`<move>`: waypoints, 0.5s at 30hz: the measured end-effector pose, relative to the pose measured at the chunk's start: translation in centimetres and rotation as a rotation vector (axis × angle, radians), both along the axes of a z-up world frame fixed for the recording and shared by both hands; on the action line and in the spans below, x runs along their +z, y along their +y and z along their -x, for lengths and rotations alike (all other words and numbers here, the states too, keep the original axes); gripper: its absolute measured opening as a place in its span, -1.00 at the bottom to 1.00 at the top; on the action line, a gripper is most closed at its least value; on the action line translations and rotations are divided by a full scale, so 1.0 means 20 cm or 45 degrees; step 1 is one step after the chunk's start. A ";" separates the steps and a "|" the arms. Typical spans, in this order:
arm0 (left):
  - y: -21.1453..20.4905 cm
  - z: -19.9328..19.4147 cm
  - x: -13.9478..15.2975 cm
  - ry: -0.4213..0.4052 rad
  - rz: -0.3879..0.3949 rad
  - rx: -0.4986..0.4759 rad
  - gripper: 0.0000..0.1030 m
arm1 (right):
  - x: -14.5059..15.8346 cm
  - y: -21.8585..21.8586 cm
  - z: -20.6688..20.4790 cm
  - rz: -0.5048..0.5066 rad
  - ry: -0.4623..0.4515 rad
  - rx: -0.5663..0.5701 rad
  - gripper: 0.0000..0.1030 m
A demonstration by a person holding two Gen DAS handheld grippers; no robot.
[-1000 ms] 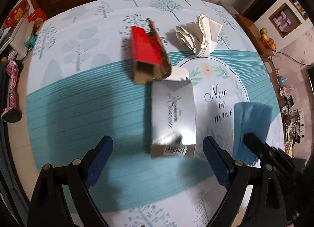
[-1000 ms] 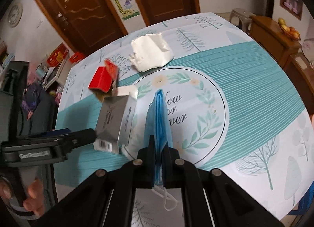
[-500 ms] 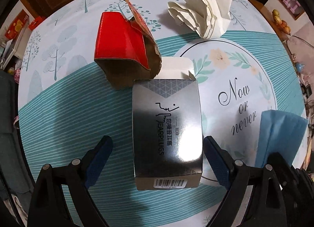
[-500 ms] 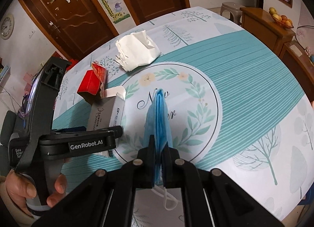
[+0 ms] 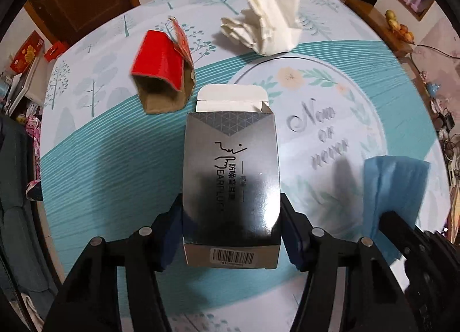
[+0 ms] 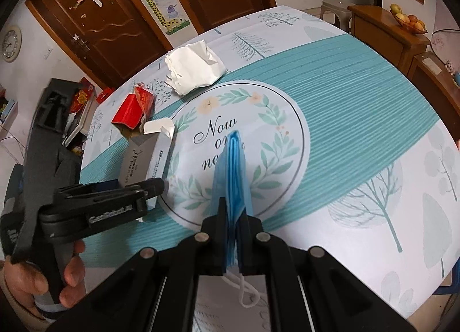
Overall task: Collect trash
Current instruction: 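Grasp the blue face mask with the right tool while the left tool grasps the silver earplug box, then carry the earplug box and blue mask down over the black bin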
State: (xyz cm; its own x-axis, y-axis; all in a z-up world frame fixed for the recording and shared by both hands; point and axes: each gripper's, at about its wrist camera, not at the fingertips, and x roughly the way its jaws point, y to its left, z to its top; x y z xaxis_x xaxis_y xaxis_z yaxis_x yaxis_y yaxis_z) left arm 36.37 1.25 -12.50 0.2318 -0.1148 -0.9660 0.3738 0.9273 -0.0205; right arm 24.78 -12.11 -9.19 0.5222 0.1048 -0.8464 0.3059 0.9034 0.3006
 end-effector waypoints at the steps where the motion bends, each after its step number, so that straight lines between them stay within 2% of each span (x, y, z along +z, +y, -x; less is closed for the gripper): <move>1: 0.00 0.04 0.03 -0.012 0.011 -0.002 0.14 | 0.01 -0.01 0.02 -0.005 -0.004 0.001 -0.92; 8: 0.01 0.32 0.22 -0.046 0.079 0.011 0.14 | 0.08 -0.09 0.21 -0.030 -0.050 0.011 -0.93; 15: -0.04 0.69 0.36 -0.089 0.145 0.085 0.14 | 0.15 -0.21 0.47 -0.071 -0.108 0.090 -0.93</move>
